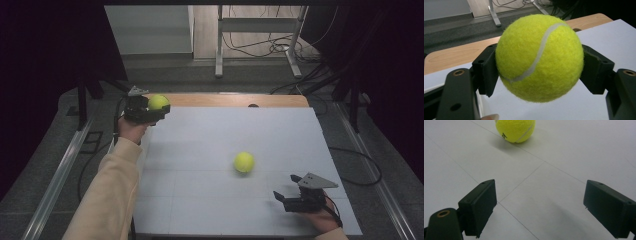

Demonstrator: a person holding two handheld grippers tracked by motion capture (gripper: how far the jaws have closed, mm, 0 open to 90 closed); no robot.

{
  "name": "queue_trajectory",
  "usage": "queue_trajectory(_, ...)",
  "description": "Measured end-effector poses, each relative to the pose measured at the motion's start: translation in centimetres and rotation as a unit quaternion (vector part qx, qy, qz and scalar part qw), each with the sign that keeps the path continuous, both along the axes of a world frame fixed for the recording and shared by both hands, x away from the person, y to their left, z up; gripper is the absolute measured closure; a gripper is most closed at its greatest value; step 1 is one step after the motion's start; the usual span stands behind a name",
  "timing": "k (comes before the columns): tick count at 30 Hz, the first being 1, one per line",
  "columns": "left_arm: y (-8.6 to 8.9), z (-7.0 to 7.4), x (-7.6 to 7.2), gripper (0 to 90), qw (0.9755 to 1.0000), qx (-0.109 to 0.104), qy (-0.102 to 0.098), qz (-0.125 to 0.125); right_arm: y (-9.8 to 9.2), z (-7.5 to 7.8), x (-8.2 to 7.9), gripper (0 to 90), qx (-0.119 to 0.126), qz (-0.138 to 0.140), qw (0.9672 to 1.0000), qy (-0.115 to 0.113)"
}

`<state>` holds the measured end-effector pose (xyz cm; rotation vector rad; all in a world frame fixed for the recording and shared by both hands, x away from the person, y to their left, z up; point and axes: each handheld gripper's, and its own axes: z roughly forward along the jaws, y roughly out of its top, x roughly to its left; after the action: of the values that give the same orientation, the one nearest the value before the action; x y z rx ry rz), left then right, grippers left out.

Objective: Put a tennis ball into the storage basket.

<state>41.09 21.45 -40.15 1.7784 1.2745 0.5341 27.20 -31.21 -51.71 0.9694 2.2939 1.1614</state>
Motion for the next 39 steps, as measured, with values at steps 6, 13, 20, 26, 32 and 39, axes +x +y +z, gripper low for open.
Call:
queue_trajectory(6, 0.6, 0.0, 0.0, 26.4, 1.0000, 0.002, -0.003, 0.009, 0.0, 0.0, 0.0, 11.7, 0.000, 0.000, 1.0000, 0.000)
queue_trajectory(13, 1.7, -0.1, 0.2, 26.5, 0.9996, 0.011, 0.001, 0.026, 0.0, 0.0, 0.0, 11.7, 0.000, -0.001, 1.0000, 0.000)
queue_trajectory(20, 2.8, -0.2, 0.3, 26.4, 0.9990, 0.014, 0.006, 0.042, 0.0, 0.0, 0.0, 11.7, -0.001, 0.000, 1.0000, 0.000)
queue_trajectory(26, 3.6, -0.4, 0.4, 26.4, 0.9985, 0.014, 0.011, 0.052, 0.0, 0.0, 0.0, 11.8, 0.000, 0.000, 1.0000, 0.000)
queue_trajectory(32, 4.3, -0.4, 0.4, 26.4, 0.9979, 0.019, 0.013, 0.061, 0.0, 0.0, 0.1, 11.7, 0.000, 0.000, 1.0000, 0.000)
queue_trajectory(39, 5.4, -0.5, 0.2, 26.4, 0.9969, 0.021, 0.018, 0.073, 0.0, 0.0, 0.1, 11.8, 0.000, 0.000, 1.0000, 0.000)
